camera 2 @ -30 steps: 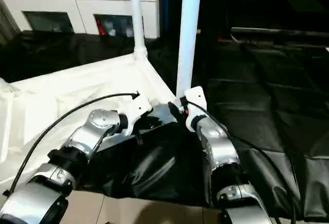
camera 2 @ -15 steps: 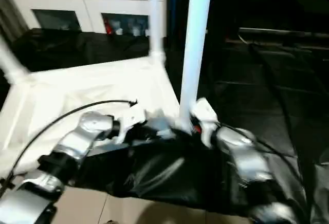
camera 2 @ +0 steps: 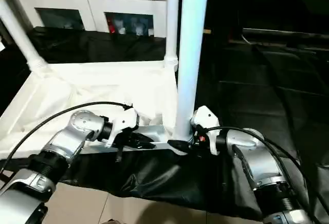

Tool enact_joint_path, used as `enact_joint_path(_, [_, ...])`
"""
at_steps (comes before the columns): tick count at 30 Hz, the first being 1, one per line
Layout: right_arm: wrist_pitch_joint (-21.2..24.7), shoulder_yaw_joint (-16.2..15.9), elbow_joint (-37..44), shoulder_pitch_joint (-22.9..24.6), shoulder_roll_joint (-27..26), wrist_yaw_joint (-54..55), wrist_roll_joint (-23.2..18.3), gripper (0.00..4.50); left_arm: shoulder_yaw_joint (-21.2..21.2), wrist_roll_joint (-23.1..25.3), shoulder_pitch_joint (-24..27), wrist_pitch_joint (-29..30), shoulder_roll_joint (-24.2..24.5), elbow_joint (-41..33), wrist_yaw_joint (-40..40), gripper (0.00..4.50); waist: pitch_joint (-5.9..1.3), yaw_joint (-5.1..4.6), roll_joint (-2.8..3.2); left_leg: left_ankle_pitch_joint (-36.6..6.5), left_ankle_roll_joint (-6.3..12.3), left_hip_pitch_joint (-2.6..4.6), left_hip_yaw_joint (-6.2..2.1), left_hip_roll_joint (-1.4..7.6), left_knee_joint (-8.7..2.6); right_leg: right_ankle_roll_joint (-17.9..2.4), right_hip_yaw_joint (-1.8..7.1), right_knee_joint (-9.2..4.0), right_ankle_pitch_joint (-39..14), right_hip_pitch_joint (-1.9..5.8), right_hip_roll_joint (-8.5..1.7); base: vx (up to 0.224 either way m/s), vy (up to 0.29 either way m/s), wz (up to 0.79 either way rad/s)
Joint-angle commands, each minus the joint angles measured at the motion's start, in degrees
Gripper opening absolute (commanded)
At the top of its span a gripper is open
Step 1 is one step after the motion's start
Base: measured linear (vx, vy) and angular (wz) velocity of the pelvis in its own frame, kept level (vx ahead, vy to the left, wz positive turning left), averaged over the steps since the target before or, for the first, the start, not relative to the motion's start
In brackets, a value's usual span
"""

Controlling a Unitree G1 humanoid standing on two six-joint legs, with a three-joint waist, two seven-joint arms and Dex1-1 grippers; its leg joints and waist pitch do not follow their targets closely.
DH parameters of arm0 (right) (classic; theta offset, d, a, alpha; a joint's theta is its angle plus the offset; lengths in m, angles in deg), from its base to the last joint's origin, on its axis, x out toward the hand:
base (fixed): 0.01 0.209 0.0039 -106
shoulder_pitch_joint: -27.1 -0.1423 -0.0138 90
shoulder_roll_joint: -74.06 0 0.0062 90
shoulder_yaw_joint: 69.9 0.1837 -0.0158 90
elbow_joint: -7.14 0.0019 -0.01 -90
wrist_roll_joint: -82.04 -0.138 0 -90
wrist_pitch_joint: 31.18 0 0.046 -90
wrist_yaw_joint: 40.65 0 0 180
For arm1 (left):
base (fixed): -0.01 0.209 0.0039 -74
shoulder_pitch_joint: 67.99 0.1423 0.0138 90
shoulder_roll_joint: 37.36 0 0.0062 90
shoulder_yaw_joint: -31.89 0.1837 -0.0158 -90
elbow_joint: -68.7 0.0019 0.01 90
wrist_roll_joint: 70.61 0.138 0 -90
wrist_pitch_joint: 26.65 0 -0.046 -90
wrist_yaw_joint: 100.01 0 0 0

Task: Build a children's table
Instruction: Rotate leg to tighten

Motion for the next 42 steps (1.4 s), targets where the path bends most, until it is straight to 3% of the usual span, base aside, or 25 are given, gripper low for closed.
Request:
enact_joint_path(1, [0.63, -3.13, 1.27, 0.02, -3.72, 0.87, -1.12, 2.78, 0.26, -1.01, -0.96, 0.19, -2.92, -1.45, 3.13, 0.00, -3.56, -0.06, -1.14, -13.89, 3.30, 0.42, -0.33, 1.88, -3.76, -11.84, 2.35, -4.79, -16.02, 2.80, -3.58, 0.000, 0.000, 0.00])
enact_joint_path(4, [1.43, -1.25, -2.86, -1.54, -8.94, 11.65, 1.50, 2.77, -0.87, 0.57, -2.18, 0.54, -5.01, 0.77, 9.73, 0.00, -3.32, -0.55, -1.09, -15.00, 1.71, 0.44, -0.38, 1.54, -3.93, -10.88, 2.25, -5.17, -19.39, 2.42, -3.59, 0.000, 0.000, 0.00])
enact_joint_path(5, [1.38, -0.30, -5.54, -2.73, -11.09, 17.05, 3.06, 2.76, -1.06, 1.19, -2.73, 0.94, -5.83, 1.63, 12.20, 0.00, -3.30, -0.66, -1.07, -15.60, 1.27, 0.43, -0.60, 1.52, -4.10, -10.34, 2.12, -5.22, -20.88, 2.67, -3.65, 0.000, 0.000, 0.00])
enact_joint_path(6, [1.11, 1.66, -11.22, -5.34, -15.08, 27.46, 5.48, 2.76, -1.15, 2.71, -3.89, 2.31, -7.65, 3.22, 17.43, 0.00, -3.20, -1.27, -0.95, -16.39, 0.32, 0.59, -0.58, 1.51, -4.20, -9.87, 2.21, -5.23, -22.05, 2.22, -3.47, 0.000, 0.000, 0.00])
enact_joint_path(8, [0.98, 2.55, -13.42, -6.43, -16.72, 31.07, 5.84, 2.76, -1.21, 3.20, -4.45, 3.35, -8.57, 3.87, 19.49, 0.00, -3.27, -1.92, -0.93, -18.06, -0.77, 0.62, -0.97, 1.37, -4.35, -9.06, 2.02, -5.41, -24.22, 2.61, -3.62, 0.000, 0.000, 0.00])
enact_joint_path(9, [1.01, 3.28, -15.05, -7.30, -18.09, 33.60, 5.80, 2.75, -1.21, 3.45, -4.86, 4.10, -9.38, 4.25, 20.79, 0.00, -3.30, -2.10, -0.86, -17.80, -0.51, 0.77, -0.78, 1.38, -4.29, -9.07, 2.25, -5.54, -23.06, 2.33, -3.60, 0.000, 0.000, 0.00])
enact_joint_path(15, [-1.28, 3.97, -20.98, -11.30, -22.69, 41.42, 7.73, 2.75, -1.15, 4.14, -6.45, 4.64, -12.80, 5.75, 25.05, 0.00, -3.71, -2.50, -0.92, -14.56, 1.41, 0.42, -0.48, 1.12, -3.83, -11.43, 2.29, -4.97, -14.81, 2.83, -3.55, 0.000, 0.000, 0.00])
enact_joint_path(17, [-1.74, 4.98, -22.11, -12.02, -23.28, 40.69, 7.27, 3.45, -1.02, 4.57, -6.66, 4.42, -13.01, 6.24, 24.95, 0.00, -3.67, -2.46, -0.96, -13.87, 1.93, 0.34, -0.43, 1.13, -3.80, -11.43, 2.28, -4.99, -14.14, 2.93, -3.45, 0.000, 0.000, 0.00])
enact_joint_path(23, [-3.22, 5.22, -21.20, -12.04, -20.68, 36.03, 6.11, 3.90, -0.58, 3.27, -5.09, 4.35, -11.12, 4.00, 21.10, 0.00, -3.79, -2.41, -0.99, -13.21, 3.03, 0.31, -0.43, 1.33, -3.75, -12.55, 2.22, -4.68, -12.02, 3.16, -3.46, 0.000, 0.000, 0.00])
enact_joint_path(29, [-5.42, 1.63, -15.34, -8.81, -13.68, 22.48, 6.20, 4.03, -0.30, 1.20, -2.26, 1.16, -7.15, 0.94, 12.52, 0.00, -3.81, -1.92, -1.05, -11.60, 4.96, 0.10, -0.31, 1.52, -3.49, -13.61, 2.19, -4.31, -8.35, 3.46, -3.51, 0.000, 0.000, 0.00])
enact_joint_path(32, [-4.98, 0.56, -11.72, -7.30, -10.71, 16.57, 4.94, 4.03, -0.10, 0.66, -1.73, 0.23, -5.61, 0.24, 9.61, 0.00, -3.65, -1.95, -0.94, -12.85, 4.59, 0.27, -0.30, 1.58, -3.62, -13.79, 2.12, -4.47, -10.96, 3.15, -3.48, 0.000, 0.000, 0.00])
enact_joint_path(35, [-3.18, -1.18, -5.52, -5.01, -5.64, 6.79, 2.02, 4.03, -0.13, -0.28, -1.83, -0.17, -3.77, -0.49, 5.52, 0.00, -3.51, -1.23, -0.92, -14.46, 4.33, 0.44, -0.30, 1.72, -3.71, -12.72, 2.21, -4.78, -13.81, 3.24, -3.39, 0.000, 0.000, 0.00])
enact_joint_path(36, [-2.98, -1.39, -4.83, -4.76, -5.04, 5.74, 1.65, 3.76, -0.16, -0.45, -1.86, -0.10, -3.58, -0.63, 5.08, 0.00, -3.58, -0.80, -0.91, -14.47, 4.59, 0.53, -0.25, 1.91, -3.69, -12.57, 2.33, -4.68, -13.50, 3.09, -3.42, 0.000, 0.000, 0.00])
enact_joint_path(42, [-0.22, -2.69, 0.50, -2.30, -0.72, -2.46, -0.86, 3.39, 0.47, -1.28, -1.52, 0.87, -0.89, -1.40, -0.08, 0.00, -3.69, 0.05, -0.95, -13.51, 4.39, 0.57, -0.23, 2.03, -3.64, -12.93, 2.35, -4.50, -12.91, 2.89, -3.55, 0.000, 0.000, 0.00])
